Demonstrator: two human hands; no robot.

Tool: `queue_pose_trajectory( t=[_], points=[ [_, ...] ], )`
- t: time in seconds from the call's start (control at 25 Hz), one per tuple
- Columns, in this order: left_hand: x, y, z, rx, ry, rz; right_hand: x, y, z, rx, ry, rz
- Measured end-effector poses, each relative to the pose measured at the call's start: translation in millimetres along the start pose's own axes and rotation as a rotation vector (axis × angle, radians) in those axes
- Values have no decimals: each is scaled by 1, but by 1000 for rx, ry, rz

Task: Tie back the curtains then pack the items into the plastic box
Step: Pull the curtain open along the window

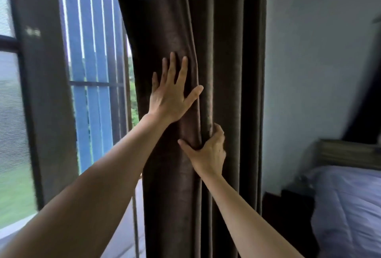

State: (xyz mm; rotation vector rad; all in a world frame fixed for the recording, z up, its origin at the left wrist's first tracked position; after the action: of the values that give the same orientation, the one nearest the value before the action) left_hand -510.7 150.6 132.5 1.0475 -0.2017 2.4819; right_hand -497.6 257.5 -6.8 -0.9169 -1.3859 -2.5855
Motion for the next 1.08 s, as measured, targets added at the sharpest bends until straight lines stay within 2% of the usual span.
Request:
queue_pose_trajectory(
  t=[0.12,0.24,0.48,0.64,0.72,0.92,1.08],
  points=[
    [30,-1,-16,-46,11,-44,19,-14,4,13,47,-17],
    [62,-12,-36,-75,45,-83,43,-35,12,0,9,-5],
    [126,-59,-105,-162,26,-144,110,-96,44,-52,-237,5],
    [186,-91,-156,-211,43,-149,165,-141,73,-123,-324,21],
    [218,-106,-182,-220,58,-143,197,-165,85,-146,-288,-25],
    [281,-133,-233,-258,82,-160,267,-220,104,-187,-60,-105],
    [316,-153,-273,-264,115,-164,300,-263,111,-274,-186,-139]
  ],
)
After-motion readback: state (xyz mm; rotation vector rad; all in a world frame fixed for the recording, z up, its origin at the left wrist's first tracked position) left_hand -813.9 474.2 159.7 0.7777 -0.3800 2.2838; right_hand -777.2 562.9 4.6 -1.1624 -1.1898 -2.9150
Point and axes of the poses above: each hand's wrist, its own x-axis towards the middle knuckle, its own z-axis out of the back of the hand, y = z × x, the point moved 3 cm from there along x, towards the middle knuckle, and after that the axes turned 14 degrees about y, right-handed, at the moved point
